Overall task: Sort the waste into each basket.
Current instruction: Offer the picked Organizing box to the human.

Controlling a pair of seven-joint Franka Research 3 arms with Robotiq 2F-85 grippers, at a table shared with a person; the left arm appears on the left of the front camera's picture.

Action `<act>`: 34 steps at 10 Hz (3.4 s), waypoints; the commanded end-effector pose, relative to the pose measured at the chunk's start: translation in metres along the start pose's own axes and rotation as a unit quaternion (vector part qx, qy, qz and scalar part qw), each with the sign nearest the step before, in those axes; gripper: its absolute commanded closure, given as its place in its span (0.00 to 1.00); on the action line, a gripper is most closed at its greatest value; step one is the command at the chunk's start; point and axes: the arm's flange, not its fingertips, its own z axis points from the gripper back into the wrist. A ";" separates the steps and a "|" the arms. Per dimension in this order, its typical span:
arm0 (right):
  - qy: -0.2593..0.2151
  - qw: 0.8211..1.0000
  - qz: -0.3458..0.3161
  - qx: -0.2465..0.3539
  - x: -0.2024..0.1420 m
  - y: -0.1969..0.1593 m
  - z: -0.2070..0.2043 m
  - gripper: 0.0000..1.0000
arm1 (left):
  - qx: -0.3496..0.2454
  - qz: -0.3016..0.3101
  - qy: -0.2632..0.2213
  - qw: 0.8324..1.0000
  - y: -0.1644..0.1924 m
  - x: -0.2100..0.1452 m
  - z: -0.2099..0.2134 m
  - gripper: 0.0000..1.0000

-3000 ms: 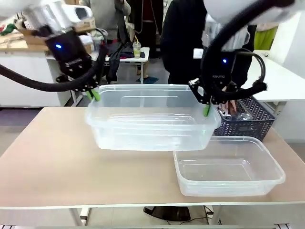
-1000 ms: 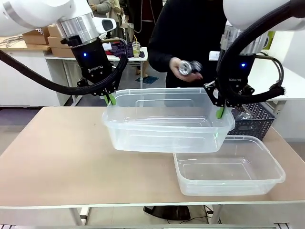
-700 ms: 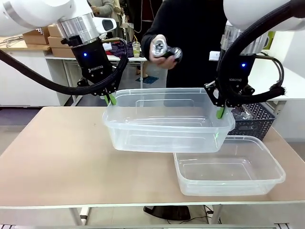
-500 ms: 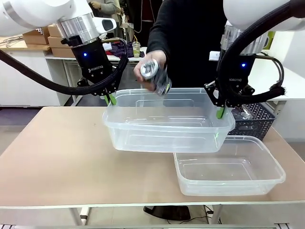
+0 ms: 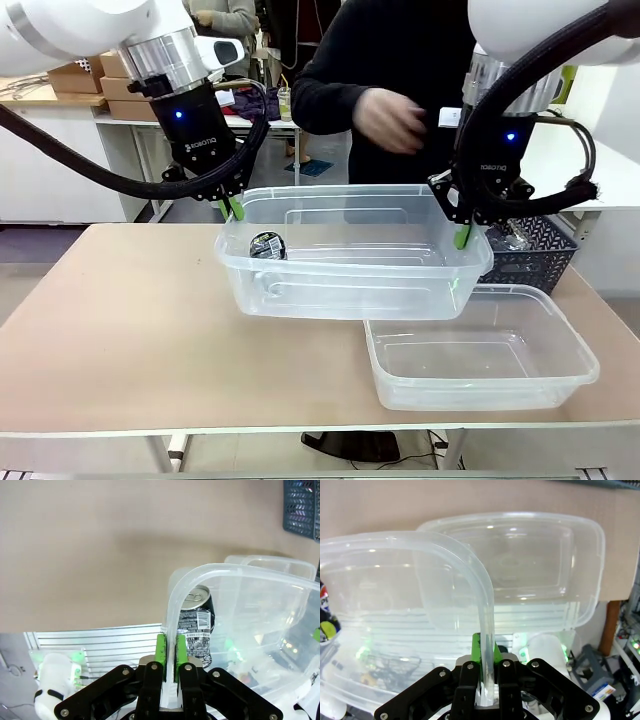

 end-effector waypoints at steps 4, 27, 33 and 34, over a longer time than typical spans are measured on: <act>0.000 1.000 0.003 0.000 -0.002 0.001 0.002 0.95 | -0.003 0.000 -0.004 1.000 0.000 0.000 0.005 0.91; 0.000 1.000 0.003 0.000 -0.002 0.001 0.002 0.95 | -0.003 0.000 -0.004 1.000 0.000 0.000 0.005 0.91; 0.005 1.000 0.030 -0.005 0.038 0.011 0.002 0.95 | 0.010 0.022 -0.080 0.996 -0.004 0.049 0.000 0.91; 0.008 0.999 0.043 -0.007 0.076 0.019 -0.003 0.95 | -0.012 0.042 -0.113 0.993 -0.003 0.075 0.001 0.91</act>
